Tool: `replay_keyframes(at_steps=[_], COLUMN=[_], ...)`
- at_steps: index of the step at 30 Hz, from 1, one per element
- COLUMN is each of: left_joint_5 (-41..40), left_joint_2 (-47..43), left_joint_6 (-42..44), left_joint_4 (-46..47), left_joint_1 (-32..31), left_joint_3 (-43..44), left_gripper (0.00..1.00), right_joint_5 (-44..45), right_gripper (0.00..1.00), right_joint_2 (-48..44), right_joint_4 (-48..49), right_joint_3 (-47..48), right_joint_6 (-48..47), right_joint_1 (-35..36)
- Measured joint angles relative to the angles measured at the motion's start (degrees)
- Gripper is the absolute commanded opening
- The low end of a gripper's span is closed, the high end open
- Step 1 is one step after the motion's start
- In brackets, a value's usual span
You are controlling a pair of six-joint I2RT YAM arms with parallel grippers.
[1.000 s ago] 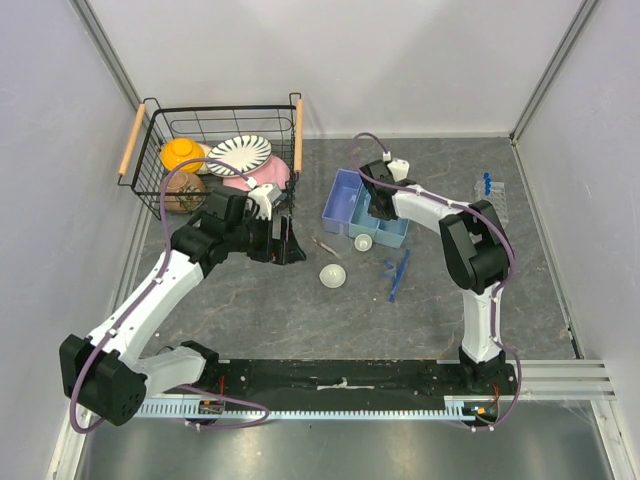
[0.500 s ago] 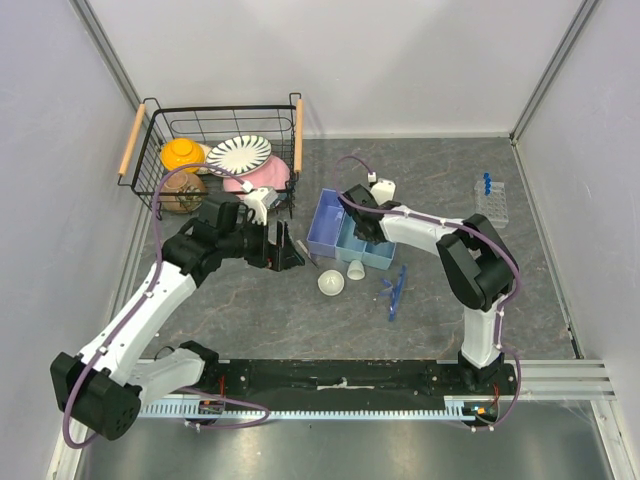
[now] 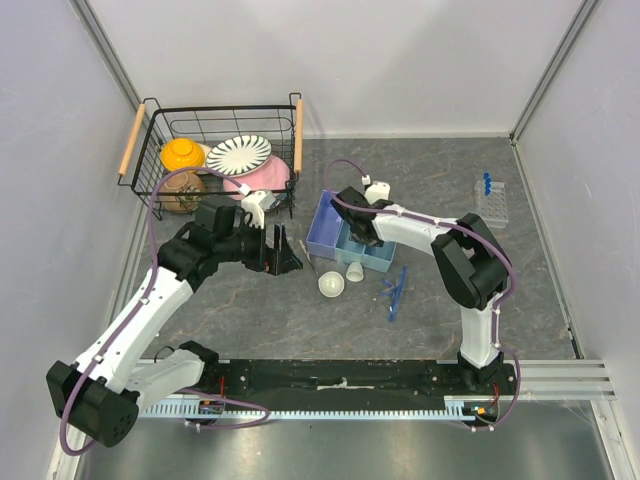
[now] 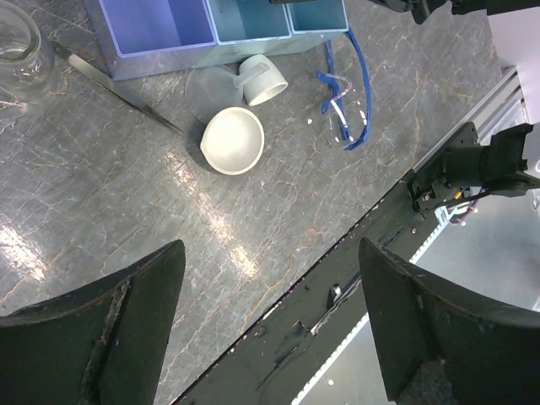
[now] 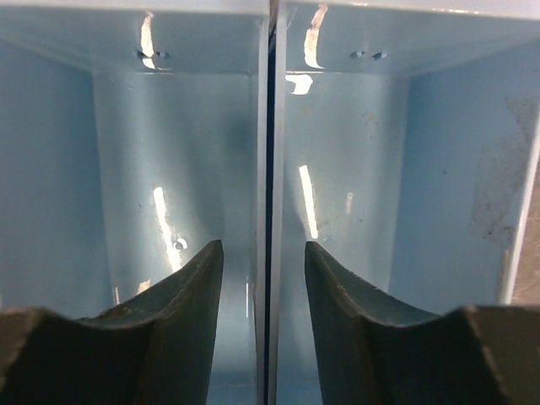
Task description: Organize the chemistry lab equipment
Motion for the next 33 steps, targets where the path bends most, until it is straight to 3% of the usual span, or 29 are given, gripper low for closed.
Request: replay_keyframes(at_steps=[4,12,21,26,33], left_joint_5=[-0.1,-0.7,-1.2,-1.8,-3.8], left_joint_2=[0.5,1.7,0.7,-1.4,-6.9], left_joint_6=[0.0,0.0,1.2,2.5,3.4], left_joint_4=[-0.2,-1.5,-3.1,-4.4,-5.6], left_joint_1=[0.0,0.0,0.0,0.0,-0.1], left_joint_3=[0.0,0.8,4.0,4.0,3.9], left_gripper=[0.92,0.92,1.0,1.0,0.96], right_joint_5=[1.6,5.4,3.1,-1.9,-3.9], right_gripper=[0.64,0.65,0.65,0.7,0.72], right_joint_2=[0.4,-0.8,-20.3,-29.5,-34.9], right_joint_4=[-3.7,-8.8,-7.0,-7.6,-13.9], right_joint_3=[1.4,6.1,-0.1,-2.8,-3.5], right_joint_6=[-1.7,-5.5,-15.6,-25.6,-34.7], right_joint_1=[0.3,0.3,2.7,8.8,21.3])
